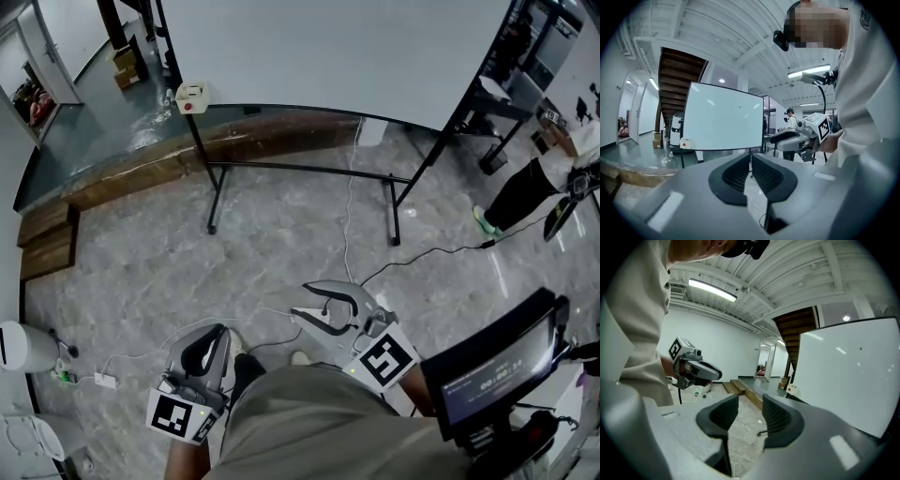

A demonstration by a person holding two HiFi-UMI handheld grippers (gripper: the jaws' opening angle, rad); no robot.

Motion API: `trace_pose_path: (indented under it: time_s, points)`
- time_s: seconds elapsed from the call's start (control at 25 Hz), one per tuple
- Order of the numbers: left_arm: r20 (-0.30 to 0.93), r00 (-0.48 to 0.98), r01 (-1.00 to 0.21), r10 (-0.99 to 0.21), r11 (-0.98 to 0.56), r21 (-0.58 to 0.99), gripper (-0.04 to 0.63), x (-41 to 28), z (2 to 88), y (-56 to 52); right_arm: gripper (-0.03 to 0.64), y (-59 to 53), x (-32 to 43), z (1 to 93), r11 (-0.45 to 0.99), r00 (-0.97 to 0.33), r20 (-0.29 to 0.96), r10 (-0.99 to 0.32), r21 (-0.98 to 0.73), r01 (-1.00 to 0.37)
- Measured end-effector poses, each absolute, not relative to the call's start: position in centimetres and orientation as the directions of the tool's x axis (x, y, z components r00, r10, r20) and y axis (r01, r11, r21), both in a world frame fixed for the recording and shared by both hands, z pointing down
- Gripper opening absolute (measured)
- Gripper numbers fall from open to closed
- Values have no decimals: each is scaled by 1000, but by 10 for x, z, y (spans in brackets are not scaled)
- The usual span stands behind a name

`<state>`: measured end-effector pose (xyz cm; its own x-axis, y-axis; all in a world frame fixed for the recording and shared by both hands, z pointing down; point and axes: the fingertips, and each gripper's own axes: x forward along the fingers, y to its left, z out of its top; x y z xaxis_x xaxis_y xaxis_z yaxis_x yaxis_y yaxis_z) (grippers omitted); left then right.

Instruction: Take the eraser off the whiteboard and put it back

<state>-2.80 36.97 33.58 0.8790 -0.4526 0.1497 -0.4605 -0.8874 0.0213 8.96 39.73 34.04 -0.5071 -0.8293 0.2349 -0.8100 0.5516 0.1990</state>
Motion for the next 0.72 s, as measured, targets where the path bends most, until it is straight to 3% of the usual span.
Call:
trace_pose_path:
  time_s: [0.72]
  points:
    - [155, 903, -407, -400, -913, 22, 23, -5, 337, 373, 163, 406, 103, 339, 524, -478, 236, -846, 204, -827]
